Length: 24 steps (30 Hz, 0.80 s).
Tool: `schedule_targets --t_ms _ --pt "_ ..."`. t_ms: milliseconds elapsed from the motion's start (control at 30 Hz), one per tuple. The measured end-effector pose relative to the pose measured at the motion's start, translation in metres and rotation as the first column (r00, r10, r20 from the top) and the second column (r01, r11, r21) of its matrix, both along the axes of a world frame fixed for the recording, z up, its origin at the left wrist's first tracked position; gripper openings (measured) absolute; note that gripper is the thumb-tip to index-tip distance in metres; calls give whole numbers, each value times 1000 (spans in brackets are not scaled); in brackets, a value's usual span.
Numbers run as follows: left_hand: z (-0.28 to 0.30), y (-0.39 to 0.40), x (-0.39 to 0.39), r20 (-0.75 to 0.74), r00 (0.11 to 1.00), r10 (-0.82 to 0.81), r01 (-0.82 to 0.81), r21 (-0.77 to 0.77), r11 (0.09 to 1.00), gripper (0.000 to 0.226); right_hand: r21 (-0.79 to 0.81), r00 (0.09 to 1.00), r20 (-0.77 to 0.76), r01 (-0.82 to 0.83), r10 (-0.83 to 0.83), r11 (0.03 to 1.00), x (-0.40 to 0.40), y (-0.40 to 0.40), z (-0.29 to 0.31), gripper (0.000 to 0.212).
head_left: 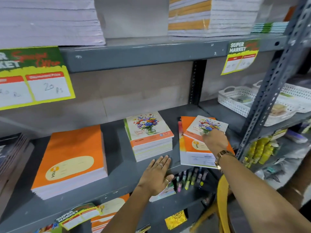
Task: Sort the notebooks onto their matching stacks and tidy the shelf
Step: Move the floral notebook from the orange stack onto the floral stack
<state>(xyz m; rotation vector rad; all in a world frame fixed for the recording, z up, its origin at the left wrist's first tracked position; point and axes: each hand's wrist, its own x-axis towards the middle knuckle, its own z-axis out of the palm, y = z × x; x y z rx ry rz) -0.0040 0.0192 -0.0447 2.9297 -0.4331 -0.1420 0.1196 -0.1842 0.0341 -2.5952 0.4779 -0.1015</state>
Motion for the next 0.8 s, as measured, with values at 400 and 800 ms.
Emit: schedule_targets --t_ms 400,800 --pt "-2 -16 25 41 999 -5 4 42 999 63 -80 973 -229 5 -23 997 25 -14 -9 79" --pt "-10 -13 27 80 997 -6 5 13 1000 65 99 957 -262 157 -127 983 51 -25 -17 56"
